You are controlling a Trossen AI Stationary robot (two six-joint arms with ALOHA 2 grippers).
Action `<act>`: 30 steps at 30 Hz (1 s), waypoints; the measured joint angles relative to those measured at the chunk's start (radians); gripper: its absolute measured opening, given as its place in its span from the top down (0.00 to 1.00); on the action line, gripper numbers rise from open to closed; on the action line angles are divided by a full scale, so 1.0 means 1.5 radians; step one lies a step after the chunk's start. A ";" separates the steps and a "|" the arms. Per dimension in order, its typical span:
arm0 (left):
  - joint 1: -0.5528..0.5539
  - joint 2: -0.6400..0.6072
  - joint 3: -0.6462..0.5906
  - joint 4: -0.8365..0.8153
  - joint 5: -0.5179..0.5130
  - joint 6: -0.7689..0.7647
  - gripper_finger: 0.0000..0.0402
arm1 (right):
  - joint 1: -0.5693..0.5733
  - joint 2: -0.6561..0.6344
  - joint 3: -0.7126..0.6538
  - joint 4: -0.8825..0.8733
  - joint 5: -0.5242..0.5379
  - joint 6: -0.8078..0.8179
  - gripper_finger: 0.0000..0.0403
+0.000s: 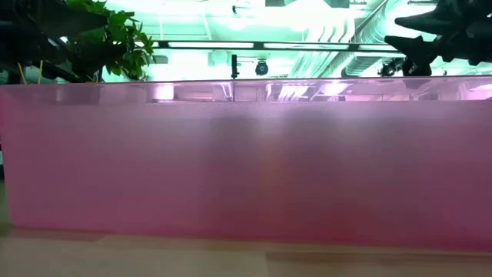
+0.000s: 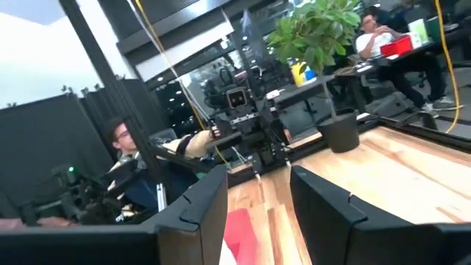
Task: Pick and place pill bottles into a basket
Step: Return to Home Position
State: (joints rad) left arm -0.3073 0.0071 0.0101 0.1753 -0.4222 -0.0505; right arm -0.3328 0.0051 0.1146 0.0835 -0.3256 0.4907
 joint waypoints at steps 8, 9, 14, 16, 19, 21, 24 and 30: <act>0.000 0.000 0.000 0.000 0.009 -0.004 0.06 | 0.124 0.003 -0.069 0.023 0.097 0.031 0.65; 0.000 0.000 0.000 0.001 0.009 -0.004 0.06 | 0.134 0.004 -0.069 0.023 0.131 0.018 0.65; 0.000 0.000 0.000 0.000 0.009 -0.007 0.06 | 0.149 0.004 -0.070 0.041 0.178 -0.027 0.65; 0.000 0.000 0.000 0.000 0.009 -0.007 0.06 | 0.149 0.004 -0.070 0.020 0.168 -0.028 0.65; 0.000 0.000 0.000 0.000 0.009 -0.010 0.06 | 0.149 0.004 -0.070 -0.014 0.163 -0.027 0.65; 0.000 0.000 0.000 -0.001 0.009 -0.011 0.06 | 0.149 0.004 -0.070 -0.031 0.161 -0.044 0.65; 0.000 0.000 0.000 -0.016 0.008 -0.021 0.06 | 0.149 0.007 -0.070 -0.034 0.164 -0.088 0.65; 0.000 0.000 0.000 -0.064 0.000 -0.040 0.06 | 0.149 0.008 -0.069 -0.036 0.161 -0.207 0.65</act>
State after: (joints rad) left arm -0.3077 0.0071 0.0097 0.0786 -0.4217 -0.1104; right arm -0.1101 0.0170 0.0105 0.0289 -0.0844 0.1802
